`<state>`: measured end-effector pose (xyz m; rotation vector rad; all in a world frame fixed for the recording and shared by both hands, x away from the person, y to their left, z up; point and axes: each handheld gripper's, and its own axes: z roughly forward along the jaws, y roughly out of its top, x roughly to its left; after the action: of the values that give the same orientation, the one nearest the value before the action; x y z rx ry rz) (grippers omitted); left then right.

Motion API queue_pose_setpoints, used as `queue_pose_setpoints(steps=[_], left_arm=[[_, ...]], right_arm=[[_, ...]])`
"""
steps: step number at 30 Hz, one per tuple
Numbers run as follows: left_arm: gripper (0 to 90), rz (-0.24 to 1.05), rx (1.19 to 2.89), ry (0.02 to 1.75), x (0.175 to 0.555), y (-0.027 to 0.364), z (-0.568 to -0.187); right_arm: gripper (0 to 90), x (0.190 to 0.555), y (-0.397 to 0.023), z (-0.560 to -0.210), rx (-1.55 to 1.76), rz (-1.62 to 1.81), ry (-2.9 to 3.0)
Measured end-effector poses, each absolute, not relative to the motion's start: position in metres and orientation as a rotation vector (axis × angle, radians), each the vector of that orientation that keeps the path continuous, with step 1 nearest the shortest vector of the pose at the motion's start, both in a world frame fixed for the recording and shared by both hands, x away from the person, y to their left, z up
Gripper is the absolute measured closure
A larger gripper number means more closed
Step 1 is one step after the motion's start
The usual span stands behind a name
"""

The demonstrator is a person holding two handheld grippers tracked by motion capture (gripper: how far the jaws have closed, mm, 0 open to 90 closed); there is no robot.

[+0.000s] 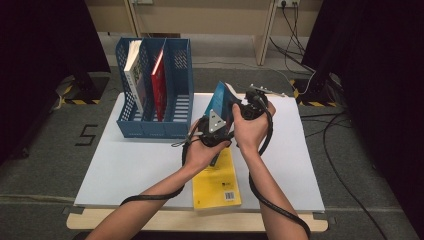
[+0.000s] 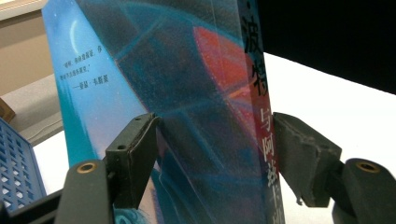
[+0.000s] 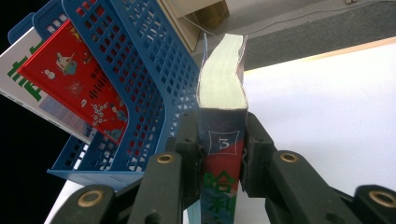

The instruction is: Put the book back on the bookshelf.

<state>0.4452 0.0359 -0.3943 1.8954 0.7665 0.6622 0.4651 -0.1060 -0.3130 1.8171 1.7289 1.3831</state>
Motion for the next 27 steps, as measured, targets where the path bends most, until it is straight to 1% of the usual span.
queue_pose_setpoints(steps=[12,18,27], left_arm=[[31.1,0.732,1.905,0.784,0.448,0.035,-0.393],[31.2,0.746,1.901,0.799,0.449,0.036,-0.395],[36.2,0.771,1.891,0.840,0.450,0.038,-0.396]], right_arm=[[72.7,0.464,-0.100,-0.310,1.813,1.401,1.735],[72.2,0.463,-0.097,-0.308,1.807,1.409,1.739],[71.4,0.460,-0.092,-0.306,1.793,1.418,1.750]])
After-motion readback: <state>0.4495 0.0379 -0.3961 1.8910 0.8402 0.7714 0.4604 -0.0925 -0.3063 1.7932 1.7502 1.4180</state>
